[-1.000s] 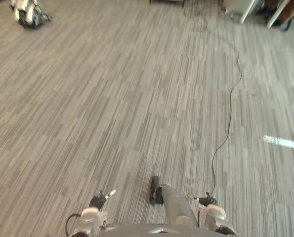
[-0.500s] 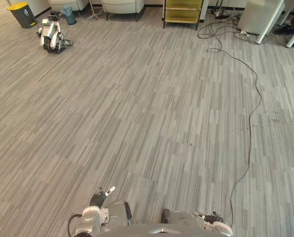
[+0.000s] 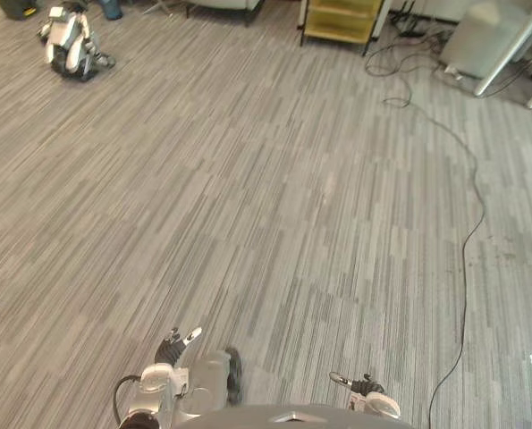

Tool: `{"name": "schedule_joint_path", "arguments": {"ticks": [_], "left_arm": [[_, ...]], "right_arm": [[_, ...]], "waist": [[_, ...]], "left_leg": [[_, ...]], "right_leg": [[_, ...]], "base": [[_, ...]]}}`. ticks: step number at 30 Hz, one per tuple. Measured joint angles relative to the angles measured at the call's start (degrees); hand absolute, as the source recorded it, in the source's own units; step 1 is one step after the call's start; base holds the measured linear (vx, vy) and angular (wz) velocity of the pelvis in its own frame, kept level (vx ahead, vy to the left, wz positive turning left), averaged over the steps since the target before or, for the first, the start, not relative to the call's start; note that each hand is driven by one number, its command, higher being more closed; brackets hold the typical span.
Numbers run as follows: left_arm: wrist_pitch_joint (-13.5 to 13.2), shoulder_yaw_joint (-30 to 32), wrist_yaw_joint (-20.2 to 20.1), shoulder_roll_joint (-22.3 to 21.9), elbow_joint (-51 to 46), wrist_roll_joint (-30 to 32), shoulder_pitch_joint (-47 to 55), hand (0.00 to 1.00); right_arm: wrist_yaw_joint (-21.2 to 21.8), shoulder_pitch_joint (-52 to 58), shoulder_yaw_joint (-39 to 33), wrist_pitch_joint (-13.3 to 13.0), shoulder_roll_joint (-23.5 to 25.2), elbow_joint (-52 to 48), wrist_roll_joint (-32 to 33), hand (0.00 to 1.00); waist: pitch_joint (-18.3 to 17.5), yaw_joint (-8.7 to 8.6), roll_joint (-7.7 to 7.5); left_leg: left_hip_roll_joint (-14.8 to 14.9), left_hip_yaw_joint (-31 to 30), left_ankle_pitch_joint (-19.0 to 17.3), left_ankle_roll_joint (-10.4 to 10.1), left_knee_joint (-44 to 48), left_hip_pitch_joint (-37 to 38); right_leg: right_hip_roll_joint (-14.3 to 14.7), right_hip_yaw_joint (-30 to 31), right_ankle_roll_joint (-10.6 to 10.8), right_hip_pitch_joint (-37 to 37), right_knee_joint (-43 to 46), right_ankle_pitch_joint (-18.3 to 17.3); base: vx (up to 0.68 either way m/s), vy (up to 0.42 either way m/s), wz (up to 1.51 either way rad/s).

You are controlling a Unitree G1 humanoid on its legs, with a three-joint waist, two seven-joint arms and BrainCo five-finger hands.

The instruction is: Pick up cushions and gather them together orderly.

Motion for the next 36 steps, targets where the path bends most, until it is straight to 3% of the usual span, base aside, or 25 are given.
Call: {"name": "schedule_joint_path", "arguments": {"ticks": [2,4,5,6,8,9,11,12,13,14,15,16,17,18,19,21,23,25,27,28,29,30,32,34,36], "left_arm": [[0.3,-1.2,0.0,0.0,0.3,0.0,0.2,0.00],[0.4,-1.2,0.0,-0.4,0.7,0.0,0.6,0.00],[0.5,-1.1,0.0,-0.6,0.8,0.0,0.3,0.00],[0.5,-1.1,0.1,-0.7,0.8,0.0,0.5,0.00],[0.5,-1.1,0.2,-1.6,0.9,0.0,0.5,0.00],[0.5,-1.0,0.3,-1.6,0.9,0.3,0.6,0.00],[0.4,-0.5,0.4,-1.5,2.6,0.4,0.1,0.00],[0.4,-0.3,0.4,-2.0,3.0,0.5,-0.2,0.00],[0.4,-0.1,0.1,-3.3,3.2,1.0,-0.1,0.00],[0.4,0.0,0.0,-3.9,3.3,1.3,-0.1,0.00],[0.4,0.0,-0.1,-5.1,4.2,1.6,-0.2,0.00],[0.4,0.0,-0.3,-5.4,4.3,1.6,-0.2,0.00],[0.4,0.5,-0.7,-5.6,4.1,1.6,-0.2,0.00],[0.4,0.6,-0.8,-5.6,4.1,1.6,-0.3,0.00],[0.2,0.5,-0.9,-5.7,3.9,1.6,-0.3,0.00],[-0.1,0.6,-0.9,-5.5,2.2,1.6,-0.1,0.00],[-0.3,0.7,-0.9,-5.4,0.4,1.5,0.0,0.00],[-0.8,0.6,-0.8,-5.2,-1.0,1.5,0.2,0.00],[-0.8,0.3,-0.7,-5.2,-1.5,1.5,0.3,0.00],[-0.8,0.3,-0.8,-5.2,-1.6,1.4,0.3,0.00],[-0.9,0.0,-0.7,-5.0,-2.0,1.5,0.3,0.00],[-1.0,0.0,-0.8,-4.8,-2.1,1.5,0.3,0.00],[-1.2,0.3,-0.8,-4.2,-2.2,0.9,-0.7,0.00],[-1.0,0.9,-0.8,-3.8,-2.2,0.4,-0.7,0.00],[-1.0,1.3,-0.8,-3.4,-2.1,0.2,-0.3,0.00]], "right_arm": [[0.0,0.0,0.4,0.0,-1.0,-0.1,-0.3,0.00],[0.0,-0.1,0.3,0.0,-1.2,-0.2,-0.3,0.00],[0.1,-0.2,0.1,0.0,-1.3,-0.5,-0.2,0.00],[0.1,-0.2,0.0,0.0,-1.4,-0.8,-0.3,0.00],[0.1,-0.2,0.0,0.1,-1.3,-1.8,-0.3,0.00],[0.1,0.0,0.0,0.2,-1.2,-1.8,-0.3,0.00],[0.6,0.3,-0.3,0.5,-1.0,-1.7,-0.3,0.00],[0.7,0.4,-0.5,0.5,-1.1,-1.5,-0.4,0.00],[0.7,0.4,-0.9,0.4,-2.1,-1.4,-0.4,0.00],[0.8,0.4,-1.4,0.4,-2.4,-1.4,-0.4,0.00],[1.0,0.9,-2.5,0.5,-2.9,-1.3,-0.4,0.00],[1.0,1.2,-2.4,0.5,-3.0,-1.2,-0.4,0.00],[1.0,1.6,-2.4,0.6,-3.2,-1.3,-0.4,0.00],[1.0,1.7,-2.2,0.7,-3.2,-1.2,-0.3,0.00],[0.9,2.4,-1.5,0.9,-3.4,-1.1,-0.3,0.00],[0.8,2.7,-1.1,1.4,-3.5,-0.6,-0.2,0.00],[0.5,2.7,-0.7,1.6,-3.6,0.6,-0.2,0.00],[0.3,3.0,-1.0,1.6,-3.9,0.6,-0.1,0.00],[-0.1,3.4,-1.4,1.3,-3.9,0.4,0.0,0.00],[-0.2,3.6,-1.7,1.1,-3.8,0.4,0.1,0.00],[-0.3,4.4,-1.6,1.1,-3.7,0.3,0.2,0.00],[-0.3,4.3,-1.5,1.1,-3.8,0.3,0.2,0.00],[-0.3,4.1,-1.0,1.1,-3.2,0.4,0.2,0.00],[-0.2,4.9,-0.2,1.1,-3.0,0.4,0.0,0.00],[-0.1,4.3,0.5,0.9,-2.6,0.4,-0.4,0.00]], "waist": [[0.4,-0.92,1.29],[0.5,-1.61,1.68],[0.8,-2.17,2.20],[0.9,-2.31,2.46],[1.6,-3.41,2.98],[1.7,-3.77,2.61],[2.4,-4.44,1.34],[2.7,-4.35,2.38],[2.3,-4.40,4.52],[2.5,-4.74,5.43],[1.8,-4.87,7.39],[1.3,-4.86,8.15],[1.3,-4.89,8.34],[1.4,-4.89,8.97],[2.2,-4.35,9.17],[2.4,-3.41,9.10],[2.7,-2.45,8.56],[2.8,-1.58,8.61],[2.8,-1.19,8.70],[3.2,-0.58,8.70],[2.9,0.84,8.48],[2.8,0.85,8.30],[3.4,0.74,6.91],[2.9,0.82,5.72],[1.6,1.39,3.77]], "left_leg": [[0.2,-0.2,0.2,-0.3,-6.6,8.5],[1.2,-0.4,-0.1,-0.8,-7.9,10.4],[2.6,-0.5,0.0,-1.3,-9.0,11.8],[3.2,-0.6,-0.1,-1.8,-9.5,12.3],[5.5,-2.2,-0.5,-3.3,-12.1,15.9],[5.5,-3.0,-0.8,-3.9,-12.8,17.2],[5.6,-6.1,-3.7,-6.3,-13.3,21.8],[6.6,-6.4,-4.2,-6.8,-12.7,22.4],[8.7,-7.5,-4.3,-6.9,-8.1,21.7],[9.9,-8.4,-4.3,-7.0,-4.6,20.6],[12.4,-10.0,-2.1,-10.0,3.4,17.3],[13.4,-10.6,0.2,-11.4,7.7,15.5],[14.8,-11.6,7.3,-12.3,16.8,11.8],[15.8,-11.4,11.6,-13.1,20.8,10.2],[18.8,-9.8,12.7,-12.6,32.6,5.5],[19.9,-6.0,7.6,-11.2,41.7,0.0],[18.5,-1.0,2.9,-10.3,40.1,-5.6],[14.6,0.8,1.2,-10.2,22.8,-10.2],[11.1,-1.0,4.0,-11.7,3.4,-9.9],[9.8,-2.9,9.0,-11.7,-3.2,-9.9],[8.1,-4.1,14.3,-11.9,-5.6,-8.2],[7.4,-4.4,13.7,-11.1,-4.8,-8.7],[5.4,-4.7,9.9,-6.5,1.5,-10.6],[3.9,-4.6,6.8,-4.6,4.9,-10.7],[2.8,-1.7,2.2,-4.2,5.5,-8.9]], "right_leg": [[0.4,-7.3,-5.2,-3.5,-4.5,-5.2],[1.5,-10.2,-6.9,-6.8,-12.4,-6.8],[3.2,-10.9,-7.2,-10.3,-22.3,-5.7],[4.0,-10.8,-7.2,-11.0,-26.4,-4.1],[5.8,-8.0,-6.5,-13.0,-47.2,7.5],[5.4,-6.3,-5.2,-13.1,-52.4,11.0],[3.8,-2.7,-2.8,-13.3,-52.1,15.6],[4.4,-2.5,-2.8,-13.8,-49.4,16.6],[5.6,-2.4,-3.5,-15.5,-42.6,16.6],[6.0,-3.2,-4.7,-15.3,-40.8,15.9],[7.3,-4.8,-7.4,-14.5,-38.9,13.3],[8.1,-5.2,-7.7,-13.8,-38.5,11.9],[9.5,-6.2,-8.5,-11.4,-38.6,9.9],[10.2,-6.2,-8.9,-9.6,-39.5,9.3],[12.5,-6.1,-9.6,-4.8,-43.1,8.9],[14.2,-5.4,-10.3,1.2,-48.0,8.8],[14.6,-4.1,-10.3,7.9,-53.5,8.8],[13.9,-2.9,-9.7,11.9,-56.8,8.4],[13.2,-1.9,-8.9,13.7,-57.8,7.2],[12.9,-0.9,-8.6,15.4,-58.7,6.7],[12.5,1.4,-8.5,17.5,-60.5,5.3],[12.3,2.0,-8.4,17.5,-60.5,4.9],[10.2,3.1,-6.5,17.4,-58.8,3.6],[8.7,4.5,-5.6,17.2,-55.5,1.8],[6.9,8.3,-1.6,10.6,-39.7,-4.3]], "base": [[0.43,-0.026,-0.02],[0.32,-0.075,0.16],[0.30,-0.083,0.21],[0.49,-0.165,0.33],[0.54,-0.246,0.48],[0.49,-0.282,0.47],[0.51,-0.314,0.51],[0.50,-0.331,0.40],[0.40,-0.269,0.18],[0.60,-0.382,0.20],[0.50,-0.299,0.15],[0.59,-0.331,0.06],[0.40,-0.217,-0.01],[0.58,-0.243,-0.10],[0.46,-0.157,-0.14],[0.42,-0.101,-0.23],[0.37,-0.038,-0.21],[0.36,0.037,-0.30],[0.31,0.135,-0.39],[0.54,0.273,-0.67],[0.41,0.215,-0.57],[0.45,0.206,-0.38],[0.40,0.192,0.13],[0.43,0.203,0.00],[0.38,0.165,-0.37]]}}
